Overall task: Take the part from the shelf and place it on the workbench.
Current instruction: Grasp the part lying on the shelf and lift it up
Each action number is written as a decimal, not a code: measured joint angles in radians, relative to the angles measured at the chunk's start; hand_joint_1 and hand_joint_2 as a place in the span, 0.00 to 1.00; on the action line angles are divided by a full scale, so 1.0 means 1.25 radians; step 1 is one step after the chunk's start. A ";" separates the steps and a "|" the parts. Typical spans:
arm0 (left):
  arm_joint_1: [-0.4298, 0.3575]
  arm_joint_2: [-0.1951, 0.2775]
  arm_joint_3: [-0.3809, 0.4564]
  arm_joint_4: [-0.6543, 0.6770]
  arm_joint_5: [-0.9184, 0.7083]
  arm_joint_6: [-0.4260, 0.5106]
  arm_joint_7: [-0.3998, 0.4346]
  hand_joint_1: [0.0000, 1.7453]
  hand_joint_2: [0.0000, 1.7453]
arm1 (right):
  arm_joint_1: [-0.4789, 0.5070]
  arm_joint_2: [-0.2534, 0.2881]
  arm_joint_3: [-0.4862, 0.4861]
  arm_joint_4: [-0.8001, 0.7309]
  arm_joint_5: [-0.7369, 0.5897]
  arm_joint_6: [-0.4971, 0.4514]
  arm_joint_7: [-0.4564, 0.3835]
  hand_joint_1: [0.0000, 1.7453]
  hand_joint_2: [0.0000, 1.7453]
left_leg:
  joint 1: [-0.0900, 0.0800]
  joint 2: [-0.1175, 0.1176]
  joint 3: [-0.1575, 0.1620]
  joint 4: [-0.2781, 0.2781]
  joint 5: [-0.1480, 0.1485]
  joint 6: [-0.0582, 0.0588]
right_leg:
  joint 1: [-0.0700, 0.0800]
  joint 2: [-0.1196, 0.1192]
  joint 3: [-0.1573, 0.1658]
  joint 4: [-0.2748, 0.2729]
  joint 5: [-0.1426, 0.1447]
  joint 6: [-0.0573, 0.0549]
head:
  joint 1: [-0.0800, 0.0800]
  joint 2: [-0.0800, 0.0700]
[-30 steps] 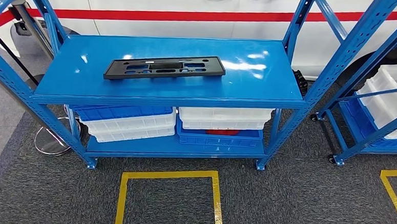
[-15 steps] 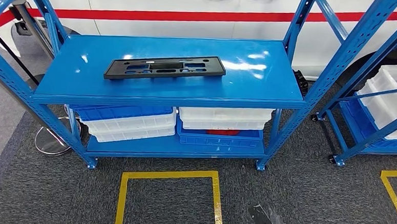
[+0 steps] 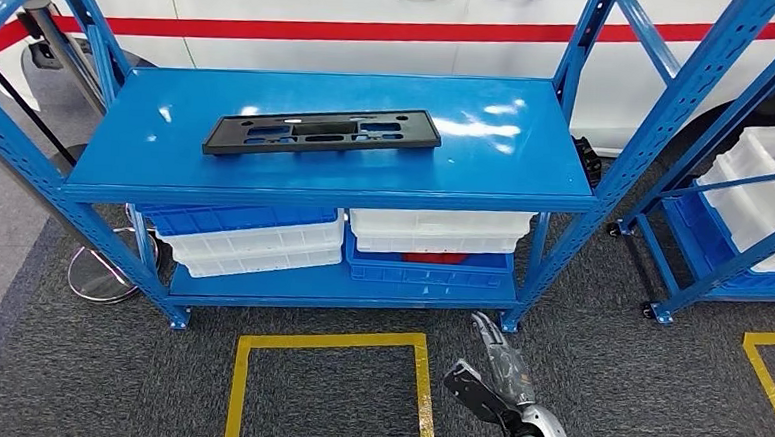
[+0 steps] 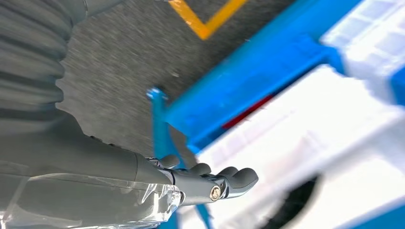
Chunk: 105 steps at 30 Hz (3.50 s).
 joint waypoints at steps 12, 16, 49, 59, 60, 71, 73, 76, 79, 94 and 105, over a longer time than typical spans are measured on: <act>-0.010 -0.001 -0.031 0.005 0.003 -0.001 0.003 0.00 0.00 | -0.014 0.002 -0.039 -0.242 0.188 0.086 -0.008 0.00 1.00 | 0.000 0.000 0.000 0.000 0.000 0.000 | 0.000 0.000 0.000 0.000 0.001 0.001 | 0.000 0.000; -0.011 -0.002 -0.033 0.005 0.008 -0.002 0.002 0.00 0.25 | -0.091 0.002 -0.032 -0.225 0.245 0.110 0.005 0.00 1.00 | 0.000 0.000 0.000 0.000 0.001 0.000 | 0.000 0.000 0.000 0.000 0.001 0.001 | 0.000 0.000; 0.015 0.000 0.102 0.006 0.198 -0.055 -0.201 0.00 0.00 | -0.383 0.055 0.098 0.172 0.178 0.147 -0.009 0.00 1.00 | 0.000 -0.001 -0.001 0.000 0.001 0.000 | 0.000 -0.001 0.000 0.001 0.001 0.001 | 0.000 0.000; 0.022 0.001 0.118 0.009 0.203 -0.056 -0.209 0.00 0.00 | -0.409 0.054 0.134 0.146 0.193 0.103 0.000 0.00 1.00 | 0.000 -0.001 -0.001 0.001 0.001 0.000 | 0.000 0.000 -0.001 0.001 0.001 0.001 | 0.000 0.000; 0.022 0.001 0.118 0.009 0.203 -0.056 -0.208 0.00 0.00 | -0.415 0.053 0.138 0.134 0.189 0.109 0.005 0.00 1.00 | 0.000 -0.001 -0.001 0.001 0.001 0.000 | 0.000 0.000 -0.001 0.001 0.001 0.001 | 0.000 0.000; 0.023 0.001 0.127 0.010 0.220 -0.056 -0.202 0.00 0.00 | -0.487 0.048 0.194 0.069 0.171 0.192 0.024 0.00 1.00 | 0.000 -0.001 -0.001 0.001 0.001 0.000 | 0.000 0.000 0.000 0.001 0.001 0.001 | 0.000 0.000; 0.023 0.001 0.130 0.010 0.220 -0.062 -0.205 0.00 0.00 | -0.489 0.049 0.205 0.073 0.169 0.194 0.028 0.00 1.00 | 0.000 -0.001 -0.001 0.001 0.001 0.000 | 0.000 0.000 0.000 0.001 0.001 0.001 | 0.000 0.000; 0.023 0.001 0.131 0.010 0.223 -0.079 -0.208 0.00 0.00 | -0.488 0.050 0.220 0.081 0.167 0.188 0.031 0.00 1.00 | 0.000 -0.001 -0.001 0.001 0.001 0.000 | 0.000 -0.001 0.000 0.001 0.001 0.001 | 0.000 0.000; 0.023 0.001 0.133 0.010 0.228 -0.090 -0.208 0.00 0.00 | -0.485 0.050 0.230 0.092 0.165 0.181 0.028 0.00 1.00 | -0.001 -0.001 -0.001 0.001 0.001 0.000 | -0.001 -0.001 -0.001 0.000 0.001 0.001 | 0.000 0.000; 0.035 0.008 0.153 0.010 0.252 -0.098 -0.214 0.00 0.00 | -0.498 0.088 0.254 0.120 0.154 0.193 0.026 0.00 1.00 | -0.002 -0.003 0.017 -0.010 -0.011 0.031 | -0.007 -0.002 -0.071 0.119 -0.019 0.017 | 0.000 0.000; 0.042 0.007 0.154 0.010 0.252 -0.103 -0.213 0.00 0.00 | -0.505 0.099 0.266 0.138 0.150 0.202 0.023 0.00 1.00 | -0.002 -0.008 0.112 -0.024 -0.080 -0.002 | 0.011 0.000 -0.131 0.010 0.100 -0.015 | 0.001 0.000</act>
